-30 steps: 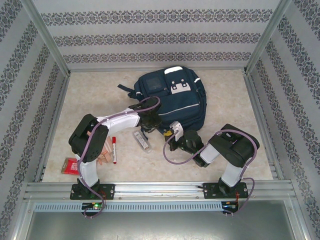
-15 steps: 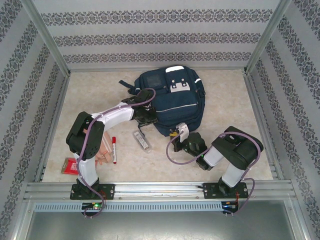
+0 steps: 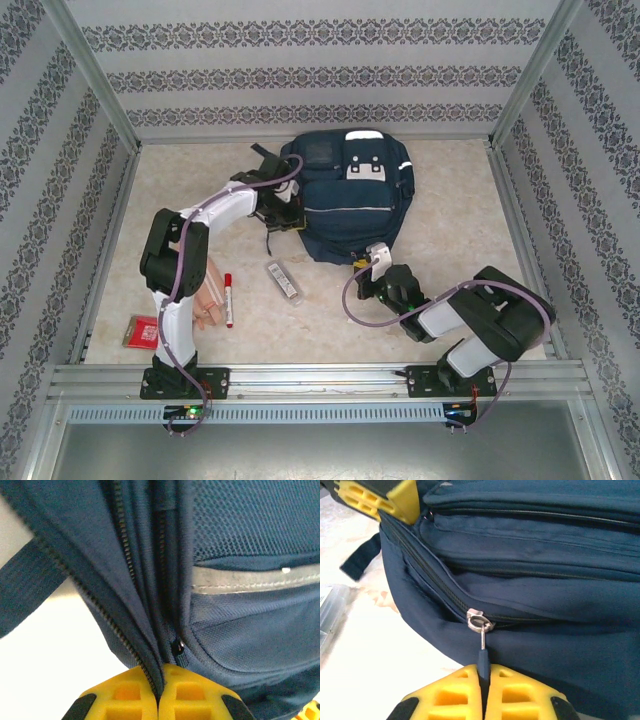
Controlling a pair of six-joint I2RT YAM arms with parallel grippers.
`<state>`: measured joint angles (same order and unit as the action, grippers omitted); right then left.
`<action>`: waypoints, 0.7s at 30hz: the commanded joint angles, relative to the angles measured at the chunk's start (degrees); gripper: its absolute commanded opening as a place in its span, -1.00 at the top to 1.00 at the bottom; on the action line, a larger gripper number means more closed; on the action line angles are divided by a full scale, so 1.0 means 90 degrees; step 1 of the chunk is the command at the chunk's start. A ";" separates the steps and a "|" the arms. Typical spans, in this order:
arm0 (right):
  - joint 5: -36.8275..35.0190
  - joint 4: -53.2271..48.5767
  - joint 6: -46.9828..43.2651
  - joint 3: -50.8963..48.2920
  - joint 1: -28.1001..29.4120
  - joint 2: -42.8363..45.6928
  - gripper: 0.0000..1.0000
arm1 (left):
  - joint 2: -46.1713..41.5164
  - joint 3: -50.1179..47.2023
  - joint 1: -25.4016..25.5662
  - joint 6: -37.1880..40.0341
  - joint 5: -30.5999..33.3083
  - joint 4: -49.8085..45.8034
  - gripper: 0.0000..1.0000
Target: Pack books, pencil case, and school supplies into a backpack
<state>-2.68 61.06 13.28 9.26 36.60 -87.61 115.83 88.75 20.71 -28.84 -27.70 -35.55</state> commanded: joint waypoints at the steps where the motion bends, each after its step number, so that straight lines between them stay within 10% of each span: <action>1: 0.0101 -0.0905 -0.0364 -0.0105 -0.0060 0.0263 1.00 | 0.0241 0.0537 -0.0501 0.0278 0.0376 -0.0158 1.00; 6: 0.1087 -0.1218 -0.0740 0.0238 0.0140 0.0556 1.00 | 0.0834 0.1284 -0.0563 0.0063 -0.0494 -0.0072 0.42; 21: 0.1421 -0.1110 -0.0622 0.1558 0.0679 -0.0049 1.00 | -0.1835 -0.1919 -0.0425 -0.1781 0.0469 0.0085 0.00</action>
<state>6.61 49.41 8.62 21.45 41.89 -87.37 102.48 74.37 15.84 -40.05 -27.35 -34.33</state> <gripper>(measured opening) 0.045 0.498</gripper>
